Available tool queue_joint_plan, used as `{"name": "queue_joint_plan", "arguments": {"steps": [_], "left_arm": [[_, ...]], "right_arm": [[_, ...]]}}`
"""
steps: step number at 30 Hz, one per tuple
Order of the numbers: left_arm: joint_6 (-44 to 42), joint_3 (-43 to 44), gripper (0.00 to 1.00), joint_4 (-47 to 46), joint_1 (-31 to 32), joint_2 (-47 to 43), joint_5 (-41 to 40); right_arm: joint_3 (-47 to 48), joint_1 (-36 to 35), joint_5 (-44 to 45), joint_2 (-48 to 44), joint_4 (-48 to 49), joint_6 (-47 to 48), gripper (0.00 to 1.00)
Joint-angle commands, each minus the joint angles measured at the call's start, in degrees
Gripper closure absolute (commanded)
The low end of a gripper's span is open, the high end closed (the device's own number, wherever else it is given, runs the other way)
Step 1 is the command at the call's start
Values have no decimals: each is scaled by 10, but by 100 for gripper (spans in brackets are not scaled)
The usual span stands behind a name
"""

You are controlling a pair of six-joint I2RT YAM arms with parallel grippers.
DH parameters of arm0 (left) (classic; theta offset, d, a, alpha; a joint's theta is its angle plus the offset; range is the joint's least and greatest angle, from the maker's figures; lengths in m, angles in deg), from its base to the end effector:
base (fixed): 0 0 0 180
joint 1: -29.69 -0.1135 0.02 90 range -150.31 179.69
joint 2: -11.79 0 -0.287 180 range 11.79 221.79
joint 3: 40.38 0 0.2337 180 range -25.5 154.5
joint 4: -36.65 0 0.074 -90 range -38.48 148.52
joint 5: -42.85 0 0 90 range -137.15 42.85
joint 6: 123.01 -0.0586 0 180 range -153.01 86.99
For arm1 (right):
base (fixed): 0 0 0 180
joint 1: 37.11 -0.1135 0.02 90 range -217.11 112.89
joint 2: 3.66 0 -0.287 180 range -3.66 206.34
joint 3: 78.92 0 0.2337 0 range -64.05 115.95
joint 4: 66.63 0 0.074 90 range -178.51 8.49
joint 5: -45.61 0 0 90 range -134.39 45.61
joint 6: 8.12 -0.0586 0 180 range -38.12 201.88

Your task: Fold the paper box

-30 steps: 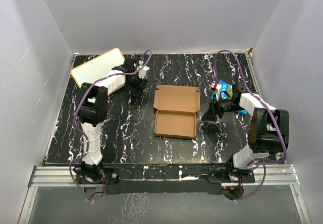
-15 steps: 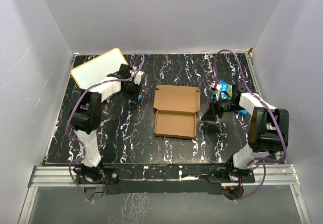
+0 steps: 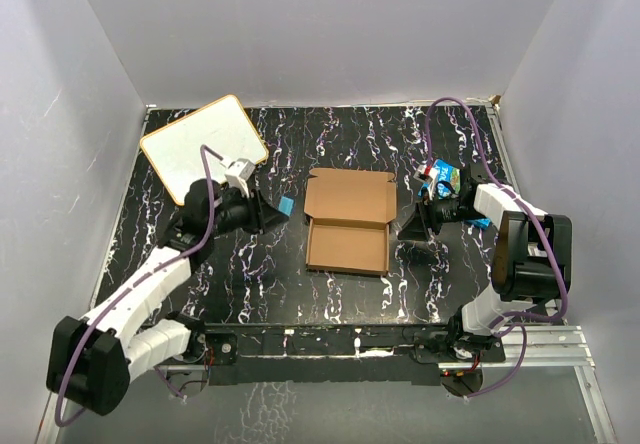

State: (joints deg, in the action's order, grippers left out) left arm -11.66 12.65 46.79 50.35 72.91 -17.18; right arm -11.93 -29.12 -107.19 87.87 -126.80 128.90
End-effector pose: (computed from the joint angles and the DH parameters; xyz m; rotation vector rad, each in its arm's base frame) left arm 0.2061 -0.1090 0.2929 0.3625 1.9343 -0.9838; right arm 0.2544 0.0169 0.2030 -0.8264 2.1384 1.1918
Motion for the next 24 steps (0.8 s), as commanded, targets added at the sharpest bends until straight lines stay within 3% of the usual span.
{"name": "queue_joint_plan", "arguments": {"steps": [1, 11, 24], "left_arm": [[110, -75, 100, -123, 44, -48, 17], [89, -53, 100, -161, 185, 70, -65], [43, 34, 100, -118, 254, 205, -137]], "right_arm": [[25, 3, -36, 1, 6, 28, 48], [23, 7, -33, 5, 6, 30, 48], [24, 9, -32, 9, 4, 31, 48]]}}
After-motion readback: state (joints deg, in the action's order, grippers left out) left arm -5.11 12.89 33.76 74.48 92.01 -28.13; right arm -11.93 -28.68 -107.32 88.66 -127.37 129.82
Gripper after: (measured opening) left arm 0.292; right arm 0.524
